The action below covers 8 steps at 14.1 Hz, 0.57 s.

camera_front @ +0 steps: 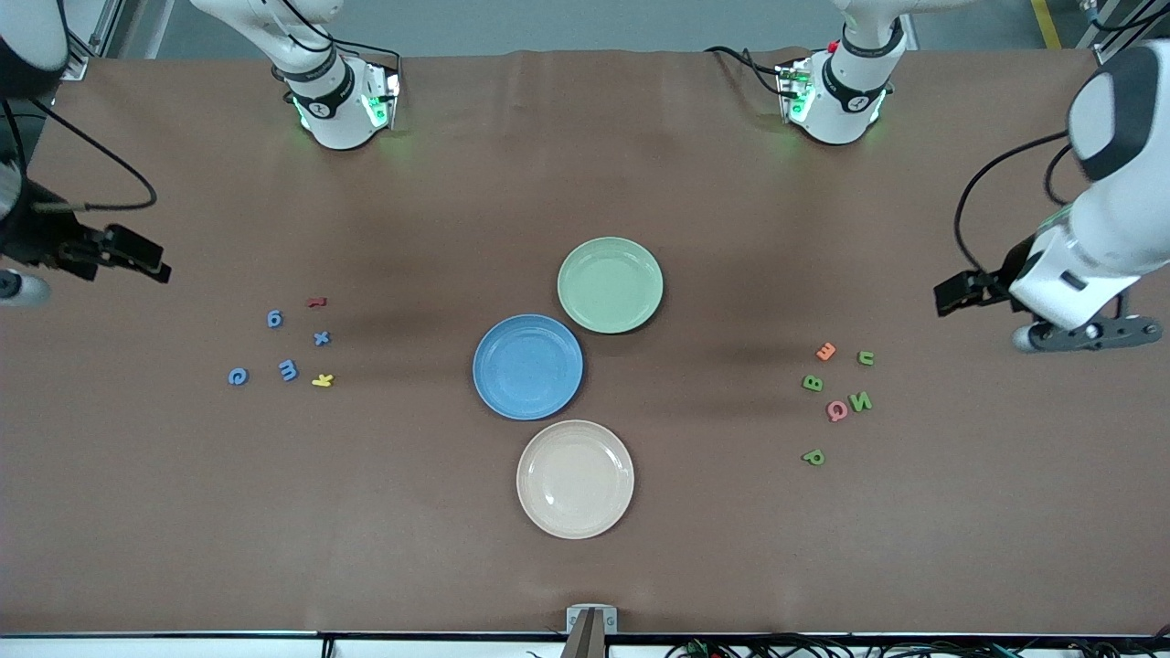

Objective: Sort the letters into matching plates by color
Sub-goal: 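Lower the left gripper to the green B while the right gripper reaches the blue E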

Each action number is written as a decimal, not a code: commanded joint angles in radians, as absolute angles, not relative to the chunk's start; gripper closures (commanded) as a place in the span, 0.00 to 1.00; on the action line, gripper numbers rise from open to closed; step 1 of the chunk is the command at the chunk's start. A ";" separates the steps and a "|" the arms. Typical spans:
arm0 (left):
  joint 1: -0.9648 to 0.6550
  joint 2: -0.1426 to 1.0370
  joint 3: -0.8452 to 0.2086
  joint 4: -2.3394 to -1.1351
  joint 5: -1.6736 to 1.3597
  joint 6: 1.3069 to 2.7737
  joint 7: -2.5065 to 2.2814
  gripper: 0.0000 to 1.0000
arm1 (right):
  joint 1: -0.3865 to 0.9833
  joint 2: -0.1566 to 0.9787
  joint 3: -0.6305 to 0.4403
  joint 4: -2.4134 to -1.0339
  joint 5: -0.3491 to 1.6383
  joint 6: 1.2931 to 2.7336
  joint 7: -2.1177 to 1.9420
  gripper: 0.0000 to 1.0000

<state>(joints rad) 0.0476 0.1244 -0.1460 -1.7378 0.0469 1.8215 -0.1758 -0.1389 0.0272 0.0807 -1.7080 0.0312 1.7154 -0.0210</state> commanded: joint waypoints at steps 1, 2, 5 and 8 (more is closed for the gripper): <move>0.049 0.109 -0.150 -1.889 0.060 1.989 -0.261 0.00 | -0.166 0.047 0.092 -1.819 0.017 1.837 -0.067 0.00; 0.052 0.141 -0.150 -1.905 0.063 2.028 -0.259 0.00 | -0.166 0.081 0.094 -1.827 0.017 1.859 -0.069 0.00; 0.038 0.236 -0.153 -1.913 0.069 2.110 -0.244 0.02 | -0.166 0.201 0.094 -1.841 0.017 1.949 -0.098 0.00; 0.017 0.305 -0.163 -1.940 0.150 2.218 -0.180 0.06 | -0.170 0.262 0.092 -1.933 0.017 2.152 -0.149 0.00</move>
<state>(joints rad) 0.0282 0.2752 -0.1569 -1.9261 0.1021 2.1569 -0.2152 -0.1547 0.2418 0.0818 -1.8795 0.0311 2.0582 -0.1150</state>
